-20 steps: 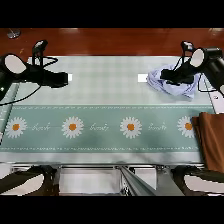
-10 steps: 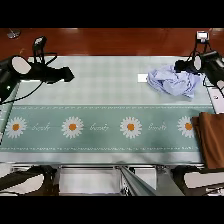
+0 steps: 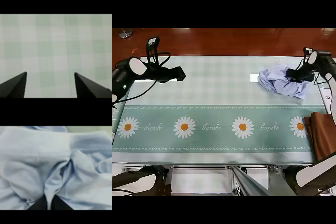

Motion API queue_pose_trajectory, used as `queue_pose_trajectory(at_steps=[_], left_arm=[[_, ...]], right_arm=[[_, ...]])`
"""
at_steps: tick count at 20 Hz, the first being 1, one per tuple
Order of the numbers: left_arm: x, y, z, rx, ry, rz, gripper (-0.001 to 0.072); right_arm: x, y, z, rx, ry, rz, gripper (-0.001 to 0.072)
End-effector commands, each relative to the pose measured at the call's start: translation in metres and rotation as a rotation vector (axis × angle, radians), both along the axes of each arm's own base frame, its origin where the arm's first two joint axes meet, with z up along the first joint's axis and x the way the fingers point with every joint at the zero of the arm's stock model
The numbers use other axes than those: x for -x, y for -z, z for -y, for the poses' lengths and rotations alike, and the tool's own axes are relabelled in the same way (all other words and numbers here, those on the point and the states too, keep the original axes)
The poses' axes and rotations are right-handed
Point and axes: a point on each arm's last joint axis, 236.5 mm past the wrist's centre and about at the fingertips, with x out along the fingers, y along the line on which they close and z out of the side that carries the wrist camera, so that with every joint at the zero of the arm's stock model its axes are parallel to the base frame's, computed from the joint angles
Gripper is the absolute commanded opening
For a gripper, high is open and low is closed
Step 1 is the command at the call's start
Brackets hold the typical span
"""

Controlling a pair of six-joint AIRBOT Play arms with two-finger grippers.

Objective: Fold the shirts.

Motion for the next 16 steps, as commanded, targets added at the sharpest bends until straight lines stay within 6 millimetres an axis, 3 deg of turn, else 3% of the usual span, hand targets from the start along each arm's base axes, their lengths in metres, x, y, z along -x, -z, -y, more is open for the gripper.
queue_pose_trajectory(at_steps=[1,4,6,8,12,14,16], left_arm=[[0.040,0.010,-0.018,-0.051,0.040,-0.189,0.0699],[0.078,-0.006,-0.035,-0.074,0.098,-0.266,0.0699],[0.093,-0.034,-0.039,-0.075,0.084,-0.194,0.0699],[0.114,-0.065,-0.029,-0.038,0.082,-0.086,0.0700],[0.167,-0.102,0.006,0.089,0.105,0.108,0.0700],[0.188,-0.103,0.015,0.124,0.107,0.141,0.0700],[0.202,-0.097,0.018,0.145,0.103,0.143,0.0700]], right_arm=[[-0.015,-0.095,-0.010,-0.015,-0.066,0.144,0.0020],[-0.020,-0.236,-0.019,0.011,-0.075,0.476,0.0020],[-0.004,-0.316,-0.034,0.021,-0.102,0.666,0.0020],[0.025,-0.386,-0.046,0.063,-0.143,0.825,0.0020],[0.081,-0.477,-0.079,0.108,-0.229,1.052,0.0020],[0.106,-0.511,-0.100,0.095,-0.268,1.150,0.0020],[0.135,-0.541,-0.136,0.020,-0.353,1.243,0.0020]])
